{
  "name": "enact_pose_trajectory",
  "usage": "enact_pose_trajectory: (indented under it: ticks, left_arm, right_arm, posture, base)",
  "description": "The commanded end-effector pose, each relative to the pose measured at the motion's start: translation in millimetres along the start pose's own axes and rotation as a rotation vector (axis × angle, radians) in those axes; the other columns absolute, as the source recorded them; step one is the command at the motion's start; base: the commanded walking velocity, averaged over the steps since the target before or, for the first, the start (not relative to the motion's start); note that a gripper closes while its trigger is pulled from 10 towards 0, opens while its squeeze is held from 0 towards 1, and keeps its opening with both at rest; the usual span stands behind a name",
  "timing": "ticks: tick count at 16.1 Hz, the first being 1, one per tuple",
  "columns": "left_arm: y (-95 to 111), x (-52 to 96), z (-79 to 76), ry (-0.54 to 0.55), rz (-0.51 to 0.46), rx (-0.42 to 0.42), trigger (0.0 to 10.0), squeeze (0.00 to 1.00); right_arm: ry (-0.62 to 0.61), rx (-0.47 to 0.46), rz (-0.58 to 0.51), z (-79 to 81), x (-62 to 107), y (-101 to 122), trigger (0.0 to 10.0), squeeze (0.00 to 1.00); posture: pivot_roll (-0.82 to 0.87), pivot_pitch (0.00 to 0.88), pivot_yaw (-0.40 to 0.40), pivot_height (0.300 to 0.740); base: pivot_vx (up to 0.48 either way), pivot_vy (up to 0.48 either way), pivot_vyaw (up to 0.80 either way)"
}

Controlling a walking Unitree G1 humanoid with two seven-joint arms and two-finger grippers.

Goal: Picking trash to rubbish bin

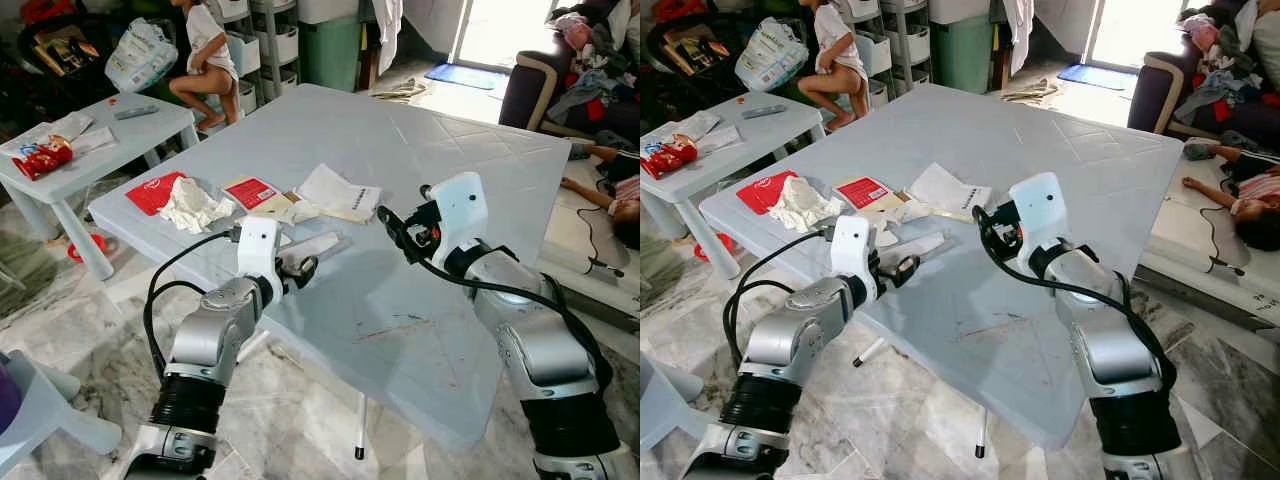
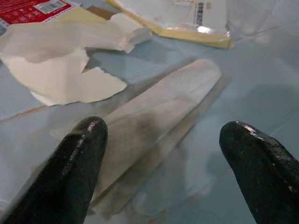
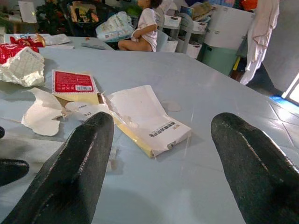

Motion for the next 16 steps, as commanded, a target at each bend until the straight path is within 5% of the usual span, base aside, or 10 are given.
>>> enact_pose_trajectory:
  ticks: [1,5,6,7,16]
  left_arm:
    - [-5,0.5,9.5,0.042,0.015,-0.035,10.0,0.00]
    - [-14,-0.6,10.6,-0.005,0.058,-0.065,10.0,0.00]
    - [-13,-0.4,10.9,-0.009,0.052,-0.061,7.8,0.00]
    - [-13,-0.2,11.2,-0.016,0.049,-0.059,0.0,0.00]
    - [-16,-0.4,8.3,-0.040,0.039,-0.077,0.0,0.00]
  right_arm:
    - [0.018,0.017,-0.009,3.2,2.2,4,10.0,0.00]
    - [0.034,0.028,-0.010,6.8,0.6,5,10.0,0.00]
    - [0.034,0.028,-0.010,6.9,0.5,5,10.0,0.00]
    - [0.034,0.027,-0.010,7.2,0.5,5,10.0,0.00]
    - [0.048,0.030,-0.003,9.9,0.1,3,10.0,0.00]
  posture:
    - [0.00,0.000,0.023,0.740]
    - [0.00,0.000,0.023,0.740]
    - [0.00,0.000,0.025,0.740]
    - [0.00,0.000,0.026,0.740]
    - [0.01,0.000,0.024,0.740]
  base:
    - [0.000,0.000,0.00]
    - [0.000,0.000,0.00]
    - [0.000,0.000,0.00]
    - [0.000,0.000,0.00]
    - [0.000,0.000,0.00]
Point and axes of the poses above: a point about 5 cm out from each wrist's last joint towards the gripper, its own x axis pointing back from the gripper into the wrist, its own y axis along the axis of the wrist's last joint, z = x × y, the point moved 2 cm from there along -x, pointing out of the wrist towards the gripper, and after that the axes turned 9 degrees about x, right-handed, at the moved point
